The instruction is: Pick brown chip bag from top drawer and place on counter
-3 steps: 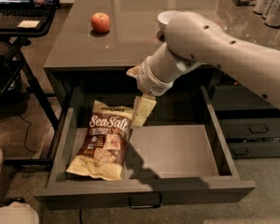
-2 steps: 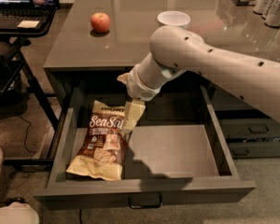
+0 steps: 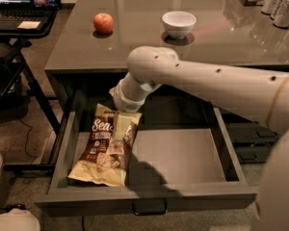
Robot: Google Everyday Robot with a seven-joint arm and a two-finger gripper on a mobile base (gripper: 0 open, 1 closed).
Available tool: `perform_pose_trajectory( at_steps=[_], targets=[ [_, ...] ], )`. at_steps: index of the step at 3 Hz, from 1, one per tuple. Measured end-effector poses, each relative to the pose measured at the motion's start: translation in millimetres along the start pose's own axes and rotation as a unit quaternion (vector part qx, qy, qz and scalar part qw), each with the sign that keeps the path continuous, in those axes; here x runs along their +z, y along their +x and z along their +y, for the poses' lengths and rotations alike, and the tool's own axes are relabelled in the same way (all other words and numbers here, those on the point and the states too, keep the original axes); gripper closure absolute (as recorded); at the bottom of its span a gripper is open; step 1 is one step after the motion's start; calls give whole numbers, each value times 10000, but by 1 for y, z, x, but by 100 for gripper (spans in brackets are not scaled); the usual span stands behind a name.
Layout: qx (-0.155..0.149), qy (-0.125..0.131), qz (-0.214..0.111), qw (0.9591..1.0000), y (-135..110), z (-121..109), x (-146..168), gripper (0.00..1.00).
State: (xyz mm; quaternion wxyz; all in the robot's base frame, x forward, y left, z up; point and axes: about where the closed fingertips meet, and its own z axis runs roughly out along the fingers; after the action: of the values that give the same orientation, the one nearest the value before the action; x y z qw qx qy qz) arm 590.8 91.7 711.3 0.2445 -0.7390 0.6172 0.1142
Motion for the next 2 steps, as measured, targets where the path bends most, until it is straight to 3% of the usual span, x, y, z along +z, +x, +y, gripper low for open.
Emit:
perform_pose_trajectory(
  at_steps=[1,2],
  targets=[
    [110,-130,319,9993,5,1,31,0],
    [232,-303,400,9985,8,10,53,0]
  ],
)
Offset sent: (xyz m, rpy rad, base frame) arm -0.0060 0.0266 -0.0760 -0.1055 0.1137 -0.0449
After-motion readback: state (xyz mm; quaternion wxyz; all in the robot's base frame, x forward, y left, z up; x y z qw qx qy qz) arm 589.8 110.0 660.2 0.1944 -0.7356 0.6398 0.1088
